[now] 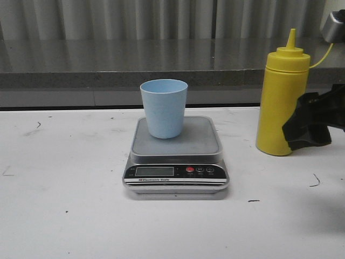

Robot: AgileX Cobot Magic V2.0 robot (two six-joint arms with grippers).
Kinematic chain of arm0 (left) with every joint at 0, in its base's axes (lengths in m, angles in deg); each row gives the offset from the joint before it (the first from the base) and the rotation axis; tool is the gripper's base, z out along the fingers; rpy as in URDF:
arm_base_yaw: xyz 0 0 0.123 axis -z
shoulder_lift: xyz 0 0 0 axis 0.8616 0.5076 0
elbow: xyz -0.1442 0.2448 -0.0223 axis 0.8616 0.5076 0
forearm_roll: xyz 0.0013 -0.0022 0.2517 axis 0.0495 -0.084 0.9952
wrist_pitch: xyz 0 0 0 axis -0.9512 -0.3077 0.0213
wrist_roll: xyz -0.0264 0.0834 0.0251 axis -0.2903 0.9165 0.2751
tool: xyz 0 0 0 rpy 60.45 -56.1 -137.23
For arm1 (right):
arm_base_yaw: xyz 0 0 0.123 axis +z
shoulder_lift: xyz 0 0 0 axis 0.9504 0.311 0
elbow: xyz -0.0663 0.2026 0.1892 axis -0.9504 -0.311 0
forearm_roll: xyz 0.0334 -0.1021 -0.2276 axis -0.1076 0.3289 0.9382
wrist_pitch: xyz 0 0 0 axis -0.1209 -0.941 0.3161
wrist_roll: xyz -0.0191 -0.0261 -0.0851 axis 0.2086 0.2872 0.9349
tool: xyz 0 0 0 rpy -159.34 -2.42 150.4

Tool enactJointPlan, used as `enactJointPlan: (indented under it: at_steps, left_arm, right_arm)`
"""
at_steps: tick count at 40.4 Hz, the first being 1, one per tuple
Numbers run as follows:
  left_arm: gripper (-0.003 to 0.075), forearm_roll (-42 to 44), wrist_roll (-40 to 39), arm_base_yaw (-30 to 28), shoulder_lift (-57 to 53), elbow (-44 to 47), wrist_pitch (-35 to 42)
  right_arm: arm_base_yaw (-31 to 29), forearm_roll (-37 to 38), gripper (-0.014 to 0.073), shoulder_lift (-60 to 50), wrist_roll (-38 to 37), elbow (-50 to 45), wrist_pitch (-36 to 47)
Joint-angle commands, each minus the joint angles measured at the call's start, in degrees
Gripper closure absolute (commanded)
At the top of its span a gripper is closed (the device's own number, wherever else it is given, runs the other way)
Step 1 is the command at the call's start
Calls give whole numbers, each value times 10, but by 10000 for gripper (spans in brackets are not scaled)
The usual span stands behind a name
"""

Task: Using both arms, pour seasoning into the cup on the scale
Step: 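Move the right gripper to the yellow squeeze bottle and grasp its body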

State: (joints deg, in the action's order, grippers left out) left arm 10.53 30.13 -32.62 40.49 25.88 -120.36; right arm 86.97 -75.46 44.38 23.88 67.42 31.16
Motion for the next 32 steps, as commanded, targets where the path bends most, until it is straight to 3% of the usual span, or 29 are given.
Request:
enactJointPlan:
  at_steps: [1,16,32]
  left_arm:
    - [407,-2,-5,-1,4,-15,47]
    - [407,-2,-5,-1,4,-15,47]
    - [407,-2,-5,-1,4,-15,47]
  right_arm:
    - [1,-2,-71,22,1,13,120]
    - [1,1,-71,163,-36,15,396]
    - [-3,2,-70,274,-47,96,472]
